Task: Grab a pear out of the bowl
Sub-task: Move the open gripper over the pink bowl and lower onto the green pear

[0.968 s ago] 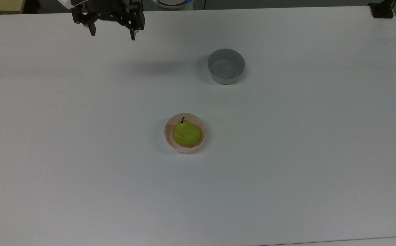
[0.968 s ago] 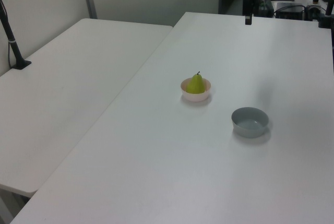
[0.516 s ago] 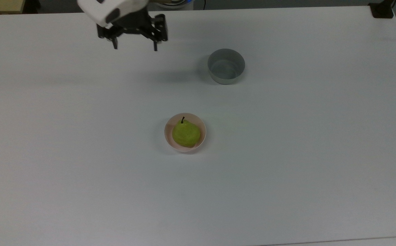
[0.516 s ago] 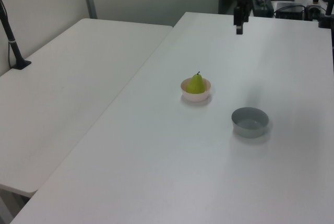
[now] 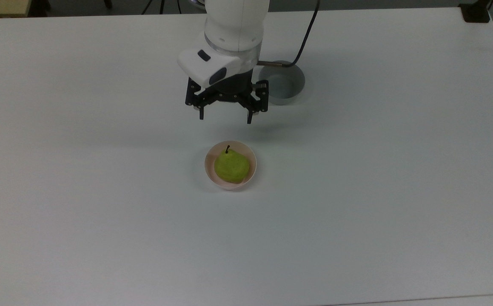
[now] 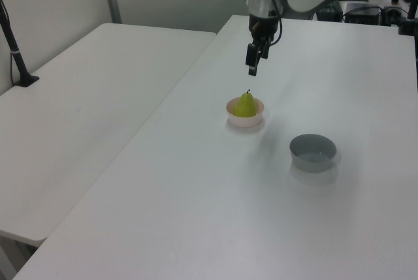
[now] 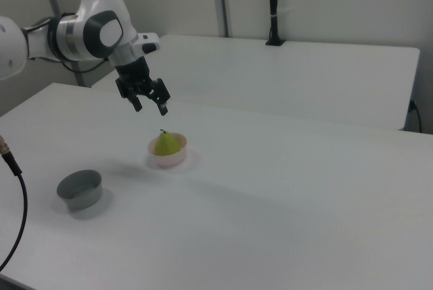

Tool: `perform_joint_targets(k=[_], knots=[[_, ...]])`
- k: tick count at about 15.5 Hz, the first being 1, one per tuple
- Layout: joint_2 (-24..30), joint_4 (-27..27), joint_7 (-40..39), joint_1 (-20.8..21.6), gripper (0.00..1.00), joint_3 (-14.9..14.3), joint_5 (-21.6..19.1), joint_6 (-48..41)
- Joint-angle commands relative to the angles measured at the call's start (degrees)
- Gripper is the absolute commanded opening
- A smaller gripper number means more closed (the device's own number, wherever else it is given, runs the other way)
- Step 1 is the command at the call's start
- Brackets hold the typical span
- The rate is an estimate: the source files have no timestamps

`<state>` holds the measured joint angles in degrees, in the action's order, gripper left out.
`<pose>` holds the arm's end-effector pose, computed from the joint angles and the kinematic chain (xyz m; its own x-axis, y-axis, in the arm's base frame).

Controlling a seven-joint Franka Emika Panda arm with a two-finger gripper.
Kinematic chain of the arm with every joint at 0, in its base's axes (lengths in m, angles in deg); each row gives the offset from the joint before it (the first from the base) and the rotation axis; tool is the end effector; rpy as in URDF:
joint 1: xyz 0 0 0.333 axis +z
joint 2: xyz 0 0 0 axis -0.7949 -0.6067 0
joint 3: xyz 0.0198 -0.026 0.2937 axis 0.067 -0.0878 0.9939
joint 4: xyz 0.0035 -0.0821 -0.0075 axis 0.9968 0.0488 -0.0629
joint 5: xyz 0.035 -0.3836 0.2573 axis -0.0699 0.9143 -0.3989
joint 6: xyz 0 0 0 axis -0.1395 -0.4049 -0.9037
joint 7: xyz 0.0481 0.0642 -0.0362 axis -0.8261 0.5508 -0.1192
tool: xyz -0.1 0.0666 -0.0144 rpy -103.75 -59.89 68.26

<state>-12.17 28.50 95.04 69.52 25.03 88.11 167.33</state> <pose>0.7254 0.0972 0.4162 0.9908 -0.0046 0.1354 -0.0179 -0.9951 0.0969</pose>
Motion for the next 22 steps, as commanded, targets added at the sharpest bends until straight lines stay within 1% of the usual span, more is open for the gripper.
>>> perform_joint_targets(k=[1, 4, 7, 12, 16, 21, 22], knots=[[-2.92, -0.95, 0.06, 0.36, 1.00, -0.34, -0.10, 2.13], [-5.99, -0.95, -1.60, 0.36, 1.00, -0.43, 0.52, 2.48], [-8.89, -1.04, -1.79, 0.53, 1.00, -0.17, 0.60, 4.85], [-11.62, -1.04, -1.26, 1.50, 0.99, -0.16, 0.60, 9.24], [-12.94, -1.04, -1.35, 1.41, 0.83, -0.16, 0.69, 11.01], [-13.21, -0.86, -1.70, 1.15, 0.69, -0.34, 0.69, 11.10], [-13.21, -0.95, -1.70, 1.06, 0.68, -0.34, 0.69, 11.10]])
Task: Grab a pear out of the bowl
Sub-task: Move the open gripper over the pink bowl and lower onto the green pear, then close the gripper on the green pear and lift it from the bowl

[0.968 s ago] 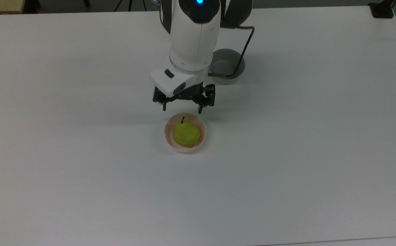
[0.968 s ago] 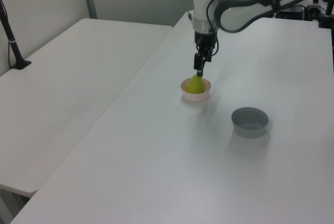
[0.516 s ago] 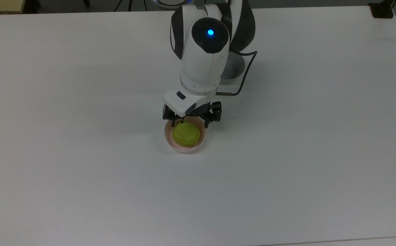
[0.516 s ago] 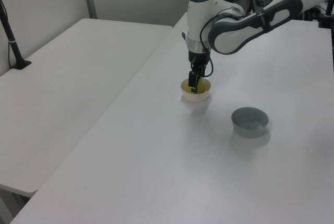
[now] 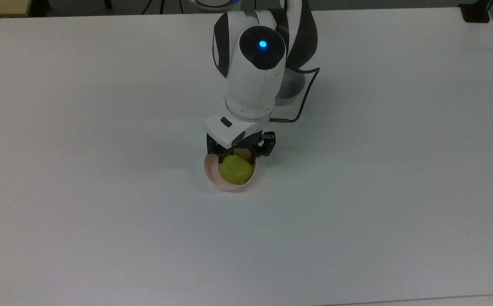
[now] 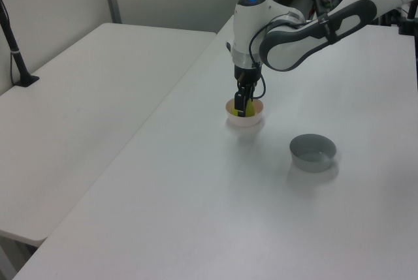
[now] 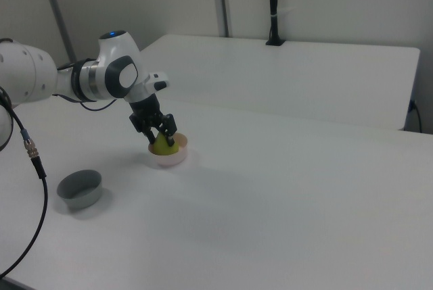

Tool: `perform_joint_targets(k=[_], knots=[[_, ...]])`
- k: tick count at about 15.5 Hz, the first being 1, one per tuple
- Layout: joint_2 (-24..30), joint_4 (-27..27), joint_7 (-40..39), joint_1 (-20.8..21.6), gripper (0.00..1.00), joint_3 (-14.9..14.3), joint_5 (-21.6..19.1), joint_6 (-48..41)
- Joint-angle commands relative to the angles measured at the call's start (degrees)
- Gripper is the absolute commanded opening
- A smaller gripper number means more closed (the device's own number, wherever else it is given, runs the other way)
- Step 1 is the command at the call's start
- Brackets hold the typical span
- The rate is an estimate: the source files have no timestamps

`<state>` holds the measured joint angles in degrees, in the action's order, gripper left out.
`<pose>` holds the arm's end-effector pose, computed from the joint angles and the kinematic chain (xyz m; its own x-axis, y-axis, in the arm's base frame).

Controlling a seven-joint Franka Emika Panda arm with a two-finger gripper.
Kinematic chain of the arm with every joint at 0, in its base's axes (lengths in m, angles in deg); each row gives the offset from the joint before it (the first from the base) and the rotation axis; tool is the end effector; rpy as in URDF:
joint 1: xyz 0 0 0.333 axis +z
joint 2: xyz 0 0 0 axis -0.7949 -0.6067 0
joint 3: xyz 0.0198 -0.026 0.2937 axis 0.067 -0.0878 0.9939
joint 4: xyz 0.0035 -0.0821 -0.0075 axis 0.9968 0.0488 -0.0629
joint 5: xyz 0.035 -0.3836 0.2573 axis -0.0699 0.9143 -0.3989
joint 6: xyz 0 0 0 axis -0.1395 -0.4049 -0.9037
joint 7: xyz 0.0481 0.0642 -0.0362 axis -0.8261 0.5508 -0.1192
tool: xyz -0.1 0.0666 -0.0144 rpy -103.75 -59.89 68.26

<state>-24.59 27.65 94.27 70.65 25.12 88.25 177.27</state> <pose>0.7482 0.1205 0.2815 0.9922 0.0589 0.1102 0.0442 -0.9903 0.1316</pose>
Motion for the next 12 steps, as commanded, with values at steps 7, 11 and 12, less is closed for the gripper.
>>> perform_joint_targets(k=[7, 11, 12], knots=[[-0.45, -0.10, -0.49, -0.16, 0.54, -0.43, 0.03, 1.16], [2.88, -0.10, -0.58, -0.16, 0.52, -0.60, -0.15, 0.98], [3.85, -0.10, -0.58, -0.25, 0.52, -0.60, -0.23, 0.90]])
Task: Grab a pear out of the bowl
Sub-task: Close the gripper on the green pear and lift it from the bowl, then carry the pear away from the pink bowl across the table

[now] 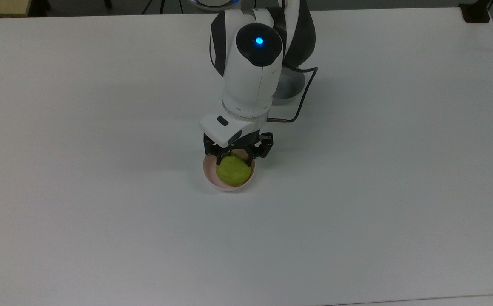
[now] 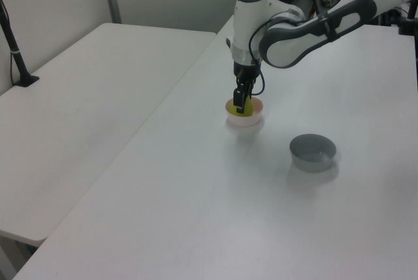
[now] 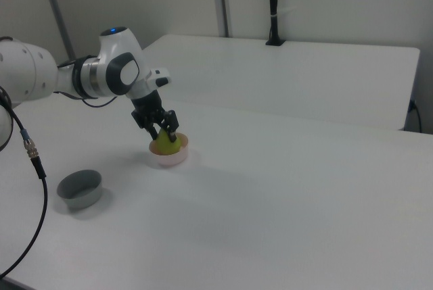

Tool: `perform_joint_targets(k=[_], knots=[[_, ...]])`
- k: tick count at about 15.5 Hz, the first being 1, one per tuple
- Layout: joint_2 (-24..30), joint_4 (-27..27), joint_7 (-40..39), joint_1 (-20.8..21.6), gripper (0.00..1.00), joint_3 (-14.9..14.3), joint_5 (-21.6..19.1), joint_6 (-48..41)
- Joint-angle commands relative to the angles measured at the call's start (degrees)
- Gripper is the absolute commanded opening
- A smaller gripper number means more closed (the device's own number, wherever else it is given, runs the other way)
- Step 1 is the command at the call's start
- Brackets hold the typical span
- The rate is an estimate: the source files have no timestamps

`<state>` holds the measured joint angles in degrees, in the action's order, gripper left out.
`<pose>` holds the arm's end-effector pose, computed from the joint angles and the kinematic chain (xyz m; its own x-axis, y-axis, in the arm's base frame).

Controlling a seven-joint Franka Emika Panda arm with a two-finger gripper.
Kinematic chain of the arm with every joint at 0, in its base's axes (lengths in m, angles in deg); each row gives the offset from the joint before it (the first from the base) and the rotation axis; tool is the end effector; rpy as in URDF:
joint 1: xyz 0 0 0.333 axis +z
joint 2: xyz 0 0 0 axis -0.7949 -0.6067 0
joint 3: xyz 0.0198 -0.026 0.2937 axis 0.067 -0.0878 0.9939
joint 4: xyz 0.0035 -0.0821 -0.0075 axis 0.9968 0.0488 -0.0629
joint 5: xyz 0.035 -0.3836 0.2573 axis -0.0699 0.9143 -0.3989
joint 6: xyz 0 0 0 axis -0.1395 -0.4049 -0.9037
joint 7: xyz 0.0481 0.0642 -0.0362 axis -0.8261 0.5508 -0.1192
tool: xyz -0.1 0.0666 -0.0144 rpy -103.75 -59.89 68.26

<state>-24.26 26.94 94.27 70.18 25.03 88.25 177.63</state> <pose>0.7533 0.1147 0.2932 0.9896 0.0509 0.1342 0.0336 -0.9912 0.1283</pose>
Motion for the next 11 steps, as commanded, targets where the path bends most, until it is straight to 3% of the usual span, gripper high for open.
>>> perform_joint_targets(k=[1, 5, 8, 11], knots=[[4.67, 0.69, -0.58, 0.22, 0.52, -0.60, -0.24, 0.19], [12.12, 4.27, -1.28, -1.62, 0.52, -0.51, -0.33, -0.26], [18.55, 8.94, -6.35, -6.27, 0.52, 0.71, -0.24, -4.19], [21.11, 10.09, -12.08, -12.06, 0.52, 2.65, -0.24, -9.82]])
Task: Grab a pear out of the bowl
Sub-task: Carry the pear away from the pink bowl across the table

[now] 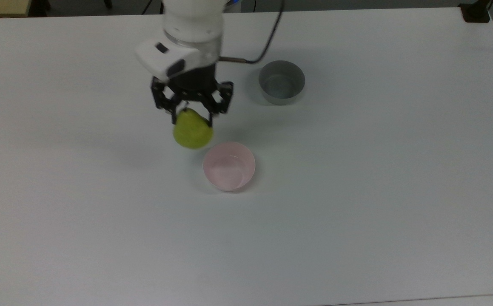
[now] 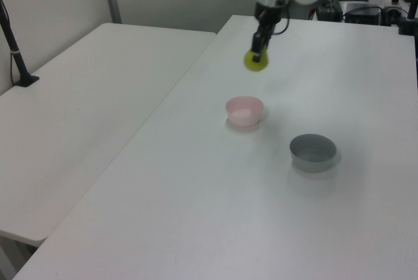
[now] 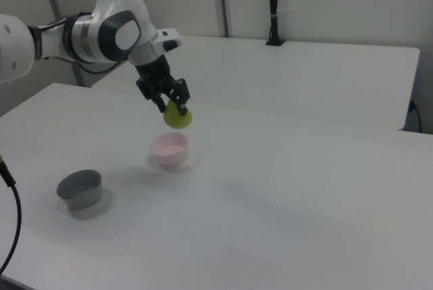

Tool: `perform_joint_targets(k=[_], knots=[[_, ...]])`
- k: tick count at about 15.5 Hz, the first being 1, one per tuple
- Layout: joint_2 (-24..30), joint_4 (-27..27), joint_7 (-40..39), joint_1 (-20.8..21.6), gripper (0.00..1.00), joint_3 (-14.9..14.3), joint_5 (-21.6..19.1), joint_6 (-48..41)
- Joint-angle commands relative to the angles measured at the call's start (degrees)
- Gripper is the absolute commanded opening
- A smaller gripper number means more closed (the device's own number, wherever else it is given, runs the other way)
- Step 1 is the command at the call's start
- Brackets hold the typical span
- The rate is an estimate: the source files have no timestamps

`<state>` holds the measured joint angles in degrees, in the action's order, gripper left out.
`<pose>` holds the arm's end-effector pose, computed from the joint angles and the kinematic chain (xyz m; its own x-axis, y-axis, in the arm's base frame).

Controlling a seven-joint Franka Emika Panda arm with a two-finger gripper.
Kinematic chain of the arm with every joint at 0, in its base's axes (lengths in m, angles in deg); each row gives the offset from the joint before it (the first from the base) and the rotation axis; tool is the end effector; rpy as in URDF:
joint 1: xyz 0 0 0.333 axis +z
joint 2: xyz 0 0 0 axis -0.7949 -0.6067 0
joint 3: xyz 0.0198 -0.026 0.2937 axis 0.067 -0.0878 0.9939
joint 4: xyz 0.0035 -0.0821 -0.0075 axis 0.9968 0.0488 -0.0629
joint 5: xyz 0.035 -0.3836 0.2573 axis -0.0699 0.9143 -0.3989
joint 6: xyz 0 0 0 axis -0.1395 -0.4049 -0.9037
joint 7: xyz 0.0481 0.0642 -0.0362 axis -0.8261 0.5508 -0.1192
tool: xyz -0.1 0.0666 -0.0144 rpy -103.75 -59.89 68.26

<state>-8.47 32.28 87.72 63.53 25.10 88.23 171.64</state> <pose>0.7226 0.0197 0.4332 0.9808 0.0240 0.1934 0.0043 -0.9948 0.1014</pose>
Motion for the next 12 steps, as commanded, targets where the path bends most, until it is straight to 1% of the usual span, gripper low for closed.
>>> perform_joint_targets(k=[1, 3, 5, 9, 12], knots=[[6.01, 5.63, -7.11, -7.26, 0.52, 3.10, -0.22, -4.62], [7.25, 8.44, -9.75, -9.38, 0.52, 3.19, -0.22, -4.81], [6.64, 9.59, -10.55, -10.44, 0.52, 3.19, 0.30, -4.89], [1.20, 9.60, -10.37, -10.62, 0.52, 3.11, 1.36, -4.11], [-1.88, 9.51, -10.20, -10.62, 0.52, 3.11, 3.47, -3.32]])
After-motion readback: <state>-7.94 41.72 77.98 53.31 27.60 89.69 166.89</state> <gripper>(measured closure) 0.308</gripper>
